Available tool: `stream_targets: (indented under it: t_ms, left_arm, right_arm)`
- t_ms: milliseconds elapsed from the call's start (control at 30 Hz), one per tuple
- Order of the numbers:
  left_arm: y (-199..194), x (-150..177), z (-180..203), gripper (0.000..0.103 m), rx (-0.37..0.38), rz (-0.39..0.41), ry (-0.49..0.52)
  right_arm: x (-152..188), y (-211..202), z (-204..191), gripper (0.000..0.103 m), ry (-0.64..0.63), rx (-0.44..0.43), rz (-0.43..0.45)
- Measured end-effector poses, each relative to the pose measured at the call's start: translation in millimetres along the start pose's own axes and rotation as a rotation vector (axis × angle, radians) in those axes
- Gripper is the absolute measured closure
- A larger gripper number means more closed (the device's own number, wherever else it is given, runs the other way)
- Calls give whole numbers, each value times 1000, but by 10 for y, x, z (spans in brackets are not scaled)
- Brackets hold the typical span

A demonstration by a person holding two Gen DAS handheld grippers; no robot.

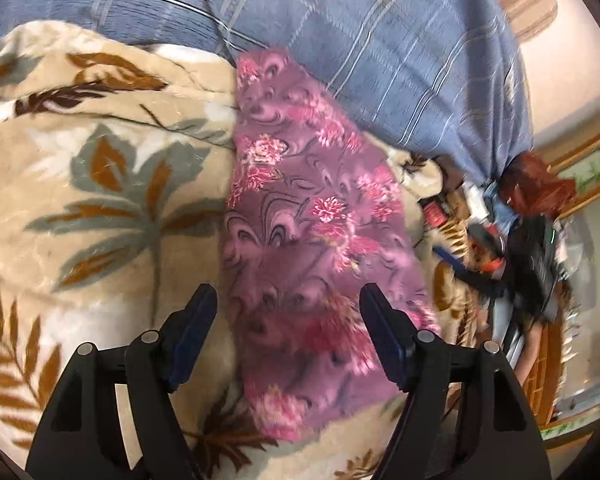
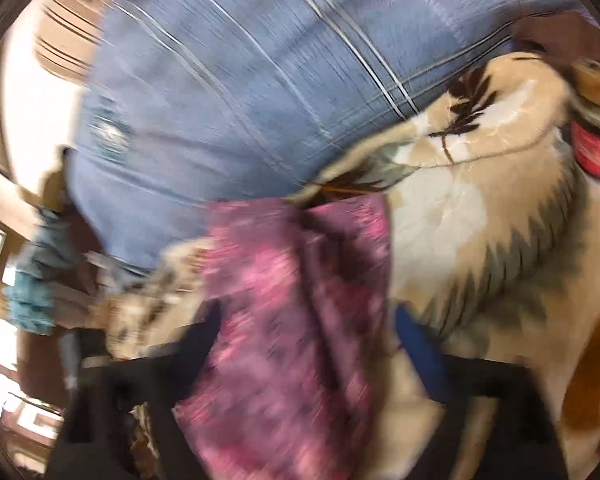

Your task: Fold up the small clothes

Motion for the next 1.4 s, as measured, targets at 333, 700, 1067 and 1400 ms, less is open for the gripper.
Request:
stream_targets:
  t_ms: [333, 700, 1067, 1400]
  left_arm:
    - [628, -324, -320, 28, 86, -57, -151]
    - [154, -58, 35, 84, 150, -56, -173]
    - [-1750, 981, 440, 84, 138, 192, 32]
    - [-1750, 1251, 200, 84, 143, 247, 32]
  right_arm:
    - [292, 653, 272, 36, 77, -31, -139]
    - [433, 588, -220, 84, 36, -132, -211]
    - [1209, -649, -1586, 85, -192, -280, -74]
    - [1740, -827, -1759, 85, -294, -216, 15]
Point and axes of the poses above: each gripper's, at about its wrist camera, not at the fingertips, and y roughly the way its jaws point, z to its right, x to its underside, the point moved 6 cm from there along y, roughly the way its jaws point, and after that the axes turned 3 degrees about -y, right-handed, at the moved point
